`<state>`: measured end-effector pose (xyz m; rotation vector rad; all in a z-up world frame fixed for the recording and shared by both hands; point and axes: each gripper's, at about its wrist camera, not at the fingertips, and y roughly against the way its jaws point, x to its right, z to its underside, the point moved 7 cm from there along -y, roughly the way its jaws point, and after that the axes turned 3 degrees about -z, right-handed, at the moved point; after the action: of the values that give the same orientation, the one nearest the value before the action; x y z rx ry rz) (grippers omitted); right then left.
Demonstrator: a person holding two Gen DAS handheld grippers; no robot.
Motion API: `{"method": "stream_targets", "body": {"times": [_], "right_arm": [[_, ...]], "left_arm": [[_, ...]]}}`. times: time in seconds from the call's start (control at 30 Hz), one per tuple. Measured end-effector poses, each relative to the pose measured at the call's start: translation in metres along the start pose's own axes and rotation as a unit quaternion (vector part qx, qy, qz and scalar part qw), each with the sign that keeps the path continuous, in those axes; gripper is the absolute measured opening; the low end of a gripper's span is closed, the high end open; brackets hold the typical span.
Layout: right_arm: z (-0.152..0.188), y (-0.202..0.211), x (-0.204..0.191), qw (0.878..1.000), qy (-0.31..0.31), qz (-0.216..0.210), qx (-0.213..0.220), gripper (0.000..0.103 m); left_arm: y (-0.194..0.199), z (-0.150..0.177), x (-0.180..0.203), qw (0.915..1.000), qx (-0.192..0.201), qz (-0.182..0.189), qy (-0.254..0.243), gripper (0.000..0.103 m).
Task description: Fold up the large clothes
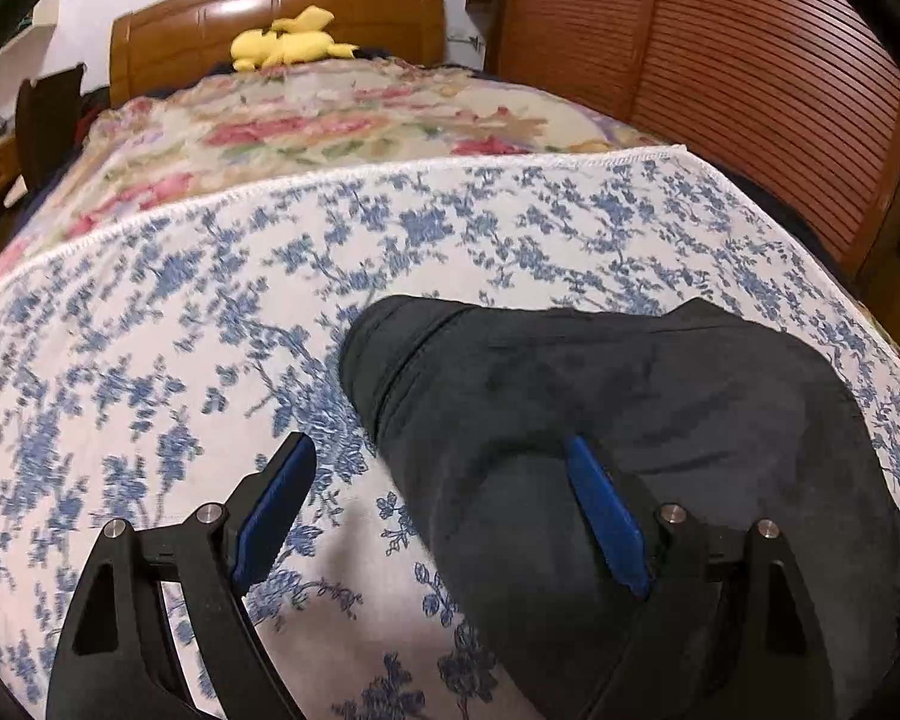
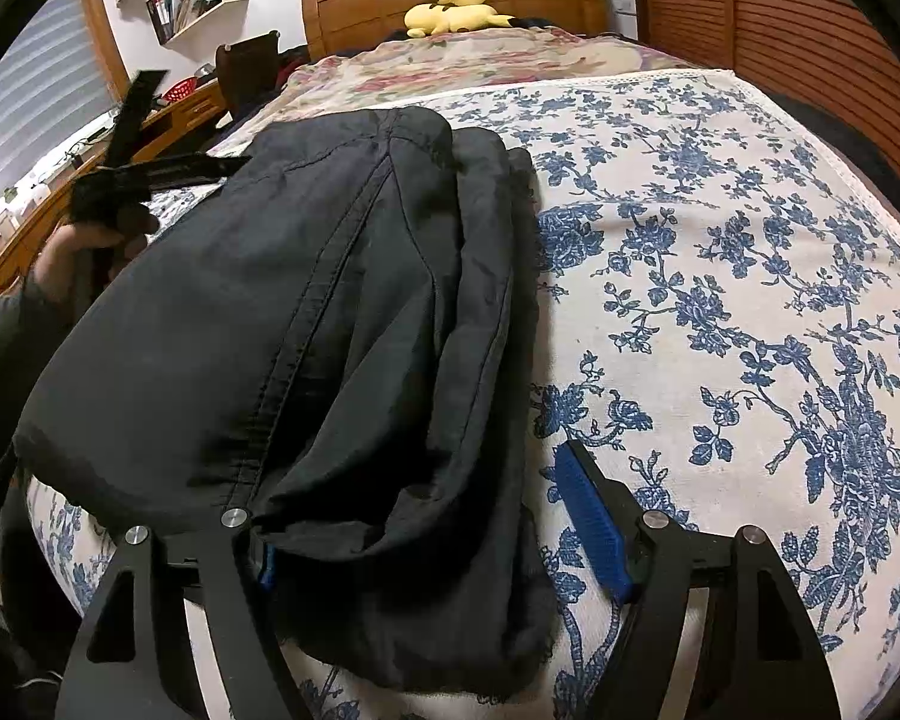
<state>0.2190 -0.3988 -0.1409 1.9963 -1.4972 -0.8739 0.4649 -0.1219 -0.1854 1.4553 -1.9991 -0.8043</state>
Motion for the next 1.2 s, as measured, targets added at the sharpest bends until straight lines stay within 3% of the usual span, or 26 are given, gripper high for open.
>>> {"method": "stream_targets", "body": {"times": [0.23, 0.27, 0.3, 0.37, 0.5, 0.57, 0.83, 1.2], "right_arm": [[-0.002, -0.003, 0.0, 1.0, -0.006, -0.008, -0.004, 0.075], [-0.002, -0.003, -0.003, 1.0, -0.005, -0.018, -0.003, 0.064], [-0.003, -0.002, -0.007, 0.999, -0.005, -0.037, -0.003, 0.047], [-0.003, -0.001, -0.014, 0.999, 0.004, -0.054, -0.001, 0.032], [-0.007, 0.006, -0.016, 0.998, 0.019, -0.054, 0.024, 0.018], [-0.012, 0.015, -0.014, 0.997, 0.017, -0.061, 0.046, 0.017], [-0.029, 0.059, 0.001, 0.989, 0.01, -0.08, 0.125, 0.015], [-0.02, 0.137, 0.077, 0.981, 0.004, -0.016, 0.193, 0.014]], "left_arm": [[-0.011, 0.007, 0.006, 0.9999, -0.01, 0.012, -0.003, 0.086], [-0.011, 0.007, 0.007, 0.9998, -0.009, 0.016, -0.006, 0.079], [-0.01, 0.007, 0.011, 0.9995, -0.01, 0.031, -0.006, 0.066], [-0.009, 0.005, 0.013, 0.9993, -0.013, 0.036, -0.005, 0.057], [0.0, 0.001, 0.025, 0.9993, -0.006, 0.019, -0.031, 0.025], [0.011, -0.002, 0.029, 0.999, 0.005, -0.008, -0.044, 0.02], [0.069, -0.025, 0.053, 0.9974, 0.052, -0.015, -0.048, 0.017], [0.104, -0.059, 0.177, 0.9903, 0.097, 0.028, -0.095, 0.016]]}}
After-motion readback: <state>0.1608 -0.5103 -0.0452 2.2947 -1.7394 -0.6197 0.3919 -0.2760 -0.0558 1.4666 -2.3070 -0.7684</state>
